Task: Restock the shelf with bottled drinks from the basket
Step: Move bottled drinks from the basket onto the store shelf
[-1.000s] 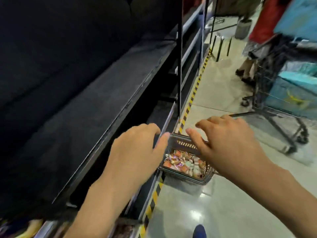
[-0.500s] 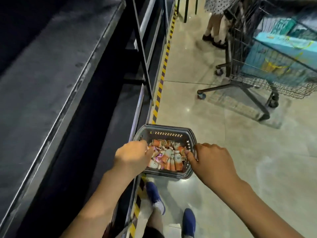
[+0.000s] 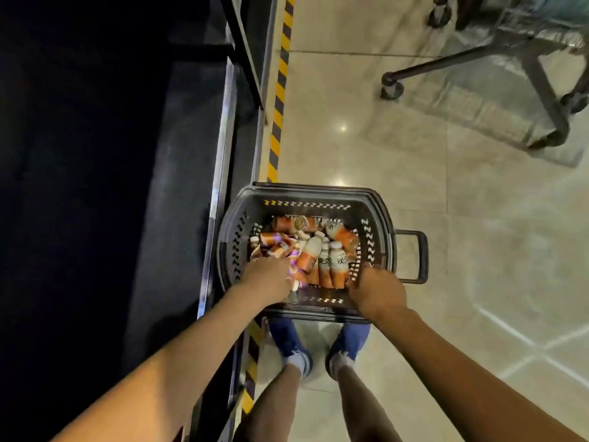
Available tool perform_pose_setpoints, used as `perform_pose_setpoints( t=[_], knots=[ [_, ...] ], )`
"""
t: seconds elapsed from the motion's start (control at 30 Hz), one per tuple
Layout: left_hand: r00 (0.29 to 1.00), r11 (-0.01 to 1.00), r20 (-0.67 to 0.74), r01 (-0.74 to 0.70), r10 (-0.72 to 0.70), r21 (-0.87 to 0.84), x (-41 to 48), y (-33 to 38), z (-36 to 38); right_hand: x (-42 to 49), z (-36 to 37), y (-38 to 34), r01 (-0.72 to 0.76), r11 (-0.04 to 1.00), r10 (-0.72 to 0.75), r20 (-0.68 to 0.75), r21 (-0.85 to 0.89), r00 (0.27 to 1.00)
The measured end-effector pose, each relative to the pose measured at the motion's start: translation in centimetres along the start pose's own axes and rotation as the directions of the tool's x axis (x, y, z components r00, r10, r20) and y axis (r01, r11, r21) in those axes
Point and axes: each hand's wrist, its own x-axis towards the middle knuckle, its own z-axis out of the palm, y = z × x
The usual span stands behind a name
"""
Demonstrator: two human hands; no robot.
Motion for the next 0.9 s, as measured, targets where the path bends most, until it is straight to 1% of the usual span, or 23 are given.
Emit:
perform_pose_setpoints(
  t=[0.1,0.2,0.33,0.47,0.57,0.7,0.73,0.8,0.9],
  knots=[
    [0.997,0.999,0.071,-0.025,0.022,0.038,8.5,-2.0,6.6,7.7,6.9,1.3,-0.06,0.997,0.054,0.11,0.053,0.993],
    [0.987,0.995,0.16,-0.002,-0.014,0.098,15.8,-3.6,12.9,14.2,13.8,2.5,-0.122,0.986,0.1,0.182,0.116,0.978],
    [0.974,0.983,0.206,0.058,-0.094,0.174,21.9,-4.9,18.8,20.4,21.5,3.2,-0.235,0.941,0.189,0.194,0.244,0.962],
    [0.966,0.97,0.215,0.097,-0.146,0.222,25.5,-6.2,23.4,24.8,25.9,3.4,-0.314,0.873,0.278,0.149,0.372,0.949],
    [0.959,0.971,0.262,0.047,-0.11,0.234,27.1,-6.8,24.4,27.3,27.8,3.5,-0.359,0.773,0.332,0.149,0.524,0.931],
    [0.929,0.964,0.37,-0.111,0.014,0.242,28.3,-8.7,23.5,29.4,29.0,3.4,-0.382,0.658,0.398,0.13,0.649,0.908],
    [0.923,0.963,0.384,-0.13,0.03,0.238,28.3,-9.2,23.2,29.5,29.0,3.5,-0.374,0.657,0.399,0.118,0.654,0.909],
    [0.923,0.958,0.382,-0.151,0.048,0.242,28.2,-9.9,22.9,29.1,28.8,3.8,-0.338,0.689,0.373,0.087,0.641,0.924],
    [0.937,0.955,0.339,-0.172,0.084,0.24,27.4,-9.9,22.4,27.5,27.9,4.2,-0.272,0.702,0.316,0.054,0.659,0.947]
  ],
)
